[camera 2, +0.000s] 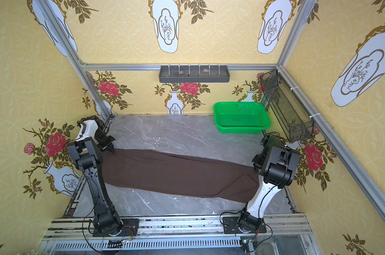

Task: Roll up the long pants
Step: Move the long pant to the center of the board.

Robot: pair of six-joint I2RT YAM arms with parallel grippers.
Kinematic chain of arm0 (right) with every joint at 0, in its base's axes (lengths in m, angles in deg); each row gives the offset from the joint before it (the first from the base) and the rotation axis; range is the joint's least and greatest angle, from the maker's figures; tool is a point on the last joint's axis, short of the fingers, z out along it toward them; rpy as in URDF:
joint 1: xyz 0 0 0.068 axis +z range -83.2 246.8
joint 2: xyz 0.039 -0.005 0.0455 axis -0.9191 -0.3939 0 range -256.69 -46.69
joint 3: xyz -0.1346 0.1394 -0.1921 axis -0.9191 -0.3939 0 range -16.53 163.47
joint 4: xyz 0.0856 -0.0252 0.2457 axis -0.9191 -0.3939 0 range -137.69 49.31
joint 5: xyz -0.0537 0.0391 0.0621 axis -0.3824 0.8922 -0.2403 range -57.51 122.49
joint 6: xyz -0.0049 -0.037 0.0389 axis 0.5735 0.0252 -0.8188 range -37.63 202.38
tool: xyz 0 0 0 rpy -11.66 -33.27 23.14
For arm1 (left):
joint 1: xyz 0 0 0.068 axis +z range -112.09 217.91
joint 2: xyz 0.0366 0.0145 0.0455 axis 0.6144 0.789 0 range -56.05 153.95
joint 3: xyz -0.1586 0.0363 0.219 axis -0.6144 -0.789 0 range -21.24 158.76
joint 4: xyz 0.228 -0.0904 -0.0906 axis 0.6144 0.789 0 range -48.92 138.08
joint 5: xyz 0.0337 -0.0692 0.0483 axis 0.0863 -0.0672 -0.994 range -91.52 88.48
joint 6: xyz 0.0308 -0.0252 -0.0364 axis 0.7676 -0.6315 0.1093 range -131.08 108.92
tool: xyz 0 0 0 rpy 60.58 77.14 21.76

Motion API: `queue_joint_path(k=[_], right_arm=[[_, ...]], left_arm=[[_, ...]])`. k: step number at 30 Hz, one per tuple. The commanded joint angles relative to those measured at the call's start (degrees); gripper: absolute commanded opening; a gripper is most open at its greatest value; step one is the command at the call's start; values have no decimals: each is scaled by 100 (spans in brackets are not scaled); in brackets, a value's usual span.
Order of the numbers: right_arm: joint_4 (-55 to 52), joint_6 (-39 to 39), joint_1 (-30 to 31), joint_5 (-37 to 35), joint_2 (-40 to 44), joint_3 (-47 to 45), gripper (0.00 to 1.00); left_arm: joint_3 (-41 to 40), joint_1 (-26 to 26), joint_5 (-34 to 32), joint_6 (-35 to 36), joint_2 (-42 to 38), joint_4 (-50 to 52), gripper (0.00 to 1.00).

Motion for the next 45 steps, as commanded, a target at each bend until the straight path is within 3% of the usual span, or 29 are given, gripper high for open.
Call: queue_joint_path(k=[1,10,13,16,19,22,26,29,33,38,42,45], right_arm=[[279,35,-39,-176,-33,50,34],[351,114,-34,225,-90,200,31],[321,116,-35,219,-182,318,20],[312,91,-33,211,-255,403,0],[295,61,-33,194,-321,500,2],[284,49,-42,192,-378,600,22],[218,26,-75,155,-378,811,27],[102,-11,-138,199,-346,1023,30],[-14,-88,-74,478,-126,1173,32],[-207,-293,860,826,279,1179,32],[-466,-617,1973,951,309,1295,32],[-383,-934,2366,1174,403,1109,32]], left_arm=[[-104,94,-1013,49,193,-1108,0],[-408,92,-917,-14,108,-1320,0],[-512,92,-928,-12,75,-1377,0],[-622,92,-941,-11,32,-1436,0],[-619,92,-929,-9,15,-1441,0],[-585,88,-842,-8,-21,-1462,0],[-566,92,-633,-72,-190,-1580,1],[-466,94,-527,-137,-353,-1629,24],[-124,44,-413,-176,-511,-1545,36],[92,-200,-255,-189,-863,-1446,40],[-100,-538,-202,-260,-1259,-1454,41],[-352,-790,-105,-355,-1514,-1454,42]])
